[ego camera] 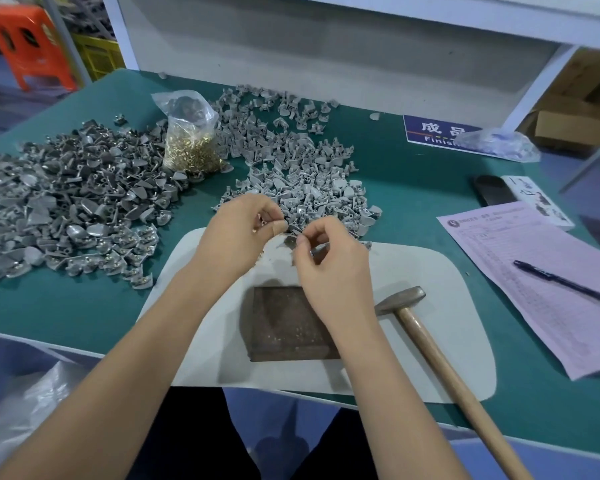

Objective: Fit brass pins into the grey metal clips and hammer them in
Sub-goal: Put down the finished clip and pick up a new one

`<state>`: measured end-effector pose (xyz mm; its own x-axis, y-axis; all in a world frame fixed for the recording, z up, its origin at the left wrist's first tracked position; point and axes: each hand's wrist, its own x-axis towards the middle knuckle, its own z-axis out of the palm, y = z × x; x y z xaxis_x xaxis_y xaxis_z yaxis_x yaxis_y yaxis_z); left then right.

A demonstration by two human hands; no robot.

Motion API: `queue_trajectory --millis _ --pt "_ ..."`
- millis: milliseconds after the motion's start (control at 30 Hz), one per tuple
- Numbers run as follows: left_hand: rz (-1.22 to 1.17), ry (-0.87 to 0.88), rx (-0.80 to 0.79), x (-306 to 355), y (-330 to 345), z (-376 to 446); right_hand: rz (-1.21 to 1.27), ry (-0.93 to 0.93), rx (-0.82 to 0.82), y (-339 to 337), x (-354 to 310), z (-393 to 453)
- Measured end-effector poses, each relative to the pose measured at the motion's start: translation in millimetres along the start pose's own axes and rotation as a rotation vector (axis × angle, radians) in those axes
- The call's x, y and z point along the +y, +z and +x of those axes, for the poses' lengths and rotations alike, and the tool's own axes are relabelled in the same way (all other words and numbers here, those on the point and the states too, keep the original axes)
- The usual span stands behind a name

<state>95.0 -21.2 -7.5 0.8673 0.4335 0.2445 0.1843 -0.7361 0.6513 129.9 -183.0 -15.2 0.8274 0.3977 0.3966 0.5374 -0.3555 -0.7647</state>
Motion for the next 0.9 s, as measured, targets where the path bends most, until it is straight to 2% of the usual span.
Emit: queue_trajectory --millis 100,167,300,400,500,633,767,833,900 --pt "-0.458 -0.079 0.021 16.0 -14.0 -26.4 0.017 0.032 0.044 0.8 1.0 3.2" --pt "-0.528 -0.058 -0.005 24.5 -20.2 -51.5 0.042 0.068 0.08 0.7 1.8 4.0" --pt "-0.352 0.026 -0.156 28.7 -24.1 -94.1 0.086 0.121 0.122 -0.1 3.8 2.6" --pt "-0.183 0.179 -0.29 30.2 -20.9 -112.2 0.132 0.162 0.123 -0.6 3.8 3.3" --pt "-0.102 0.282 -0.26 34.3 -20.2 -112.3 0.134 0.182 0.098 -1.4 2.2 2.5" --pt "-0.067 0.315 -0.288 38.1 -20.7 -108.9 0.225 0.187 0.156 -10.0 -5.9 1.4" --pt "-0.087 0.299 -0.292 32.5 -23.5 -108.9 0.27 -0.019 0.259 -29.6 -13.4 -18.2" --pt "-0.109 0.304 -0.263 28.6 -22.2 -111.9 0.22 -0.04 0.19 -38.9 -10.6 -35.8" --pt "-0.071 0.296 -0.148 25.0 -15.9 -117.9 0.143 -0.025 0.087 -47.2 -3.7 -51.2"
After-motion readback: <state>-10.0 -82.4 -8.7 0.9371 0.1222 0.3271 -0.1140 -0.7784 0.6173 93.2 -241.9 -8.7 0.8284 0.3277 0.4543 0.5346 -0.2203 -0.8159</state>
